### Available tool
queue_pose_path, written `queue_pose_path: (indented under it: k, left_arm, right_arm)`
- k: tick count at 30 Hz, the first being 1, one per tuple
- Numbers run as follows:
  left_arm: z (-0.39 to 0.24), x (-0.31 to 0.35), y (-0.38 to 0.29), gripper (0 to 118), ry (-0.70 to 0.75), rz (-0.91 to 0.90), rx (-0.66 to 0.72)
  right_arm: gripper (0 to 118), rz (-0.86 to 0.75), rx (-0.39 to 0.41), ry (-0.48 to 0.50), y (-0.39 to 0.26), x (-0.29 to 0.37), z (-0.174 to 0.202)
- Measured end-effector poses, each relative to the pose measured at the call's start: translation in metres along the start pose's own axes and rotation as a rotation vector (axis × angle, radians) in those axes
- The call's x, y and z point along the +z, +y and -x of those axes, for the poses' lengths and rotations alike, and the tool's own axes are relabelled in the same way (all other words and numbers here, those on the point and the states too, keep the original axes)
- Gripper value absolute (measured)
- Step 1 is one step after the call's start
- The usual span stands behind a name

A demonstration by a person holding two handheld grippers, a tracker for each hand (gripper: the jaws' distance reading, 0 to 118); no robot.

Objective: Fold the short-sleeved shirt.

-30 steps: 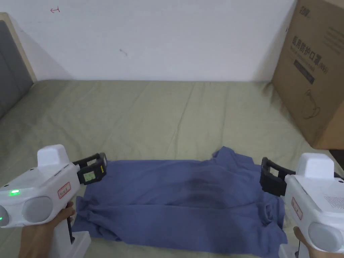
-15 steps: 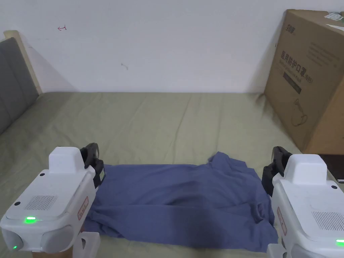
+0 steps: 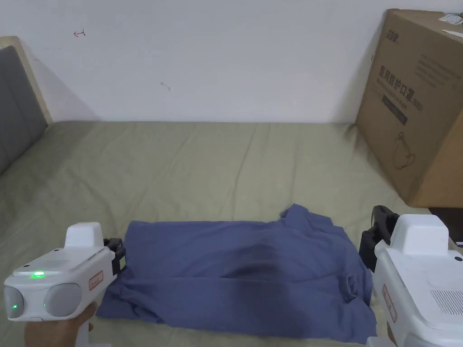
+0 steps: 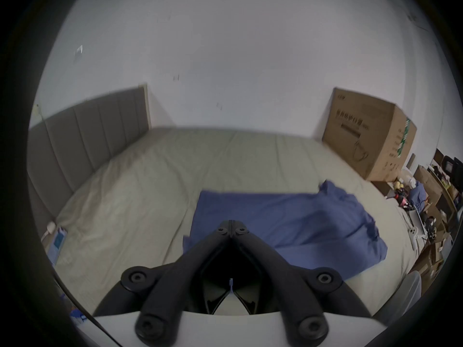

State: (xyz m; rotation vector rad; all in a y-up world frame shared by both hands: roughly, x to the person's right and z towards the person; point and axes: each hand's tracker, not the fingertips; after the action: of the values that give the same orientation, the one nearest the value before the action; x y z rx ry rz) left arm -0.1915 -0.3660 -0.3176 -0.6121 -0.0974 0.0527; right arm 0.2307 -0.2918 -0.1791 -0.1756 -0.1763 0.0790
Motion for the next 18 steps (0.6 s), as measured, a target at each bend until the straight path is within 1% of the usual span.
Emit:
queue_pose_path:
  k: [3,4,5,6,7,8,9,13,14,15,16,18]
  left_arm:
    - [0.023,-0.037,-0.014,0,-0.008,0.137,0.069]
    - [0.030,-0.049,-0.020,10,-0.001,0.187,0.094]
    - [0.036,-0.060,-0.027,27,0.015,0.207,0.122]
    - [0.041,-0.069,-0.033,55,0.043,0.251,0.130]
    - [0.045,-0.079,-0.040,90,0.053,0.300,0.132]
    - [0.049,-0.089,-0.046,105,0.057,0.345,0.130]
    - [0.051,-0.097,-0.052,109,0.068,0.383,0.137]
    - [0.055,-0.120,-0.072,107,0.119,0.433,0.129]
    - [0.056,-0.123,-0.077,103,0.129,0.443,0.130]
    - [0.057,-0.127,-0.080,95,0.131,0.442,0.132]
    - [0.058,-0.133,-0.083,77,0.130,0.447,0.135]
    - [0.057,-0.140,-0.088,47,0.121,0.477,0.143]
  right_arm:
    - [0,0.032,-0.005,-0.007,-0.007,-0.010,0.002]
    - [0,0.043,-0.007,-0.009,-0.008,-0.011,0.005]
    - [0,0.054,-0.006,-0.011,-0.009,-0.013,0.008]
    - [0,0.067,-0.005,-0.012,-0.012,-0.016,0.009]
    - [0,0.080,-0.003,-0.013,-0.015,-0.020,0.010]
    - [0,0.092,-0.003,-0.014,-0.018,-0.023,0.008]
    - [0,0.104,-0.004,-0.015,-0.021,-0.026,0.007]
    - [0,0.161,-0.013,-0.021,-0.035,-0.037,0.008]
    - [0,0.175,-0.014,-0.025,-0.040,-0.040,0.008]
    - [0,0.189,-0.014,-0.029,-0.043,-0.041,0.008]
    - [0,0.207,-0.016,-0.032,-0.048,-0.043,0.008]
    - [0,0.246,-0.030,-0.039,-0.058,-0.047,0.007]
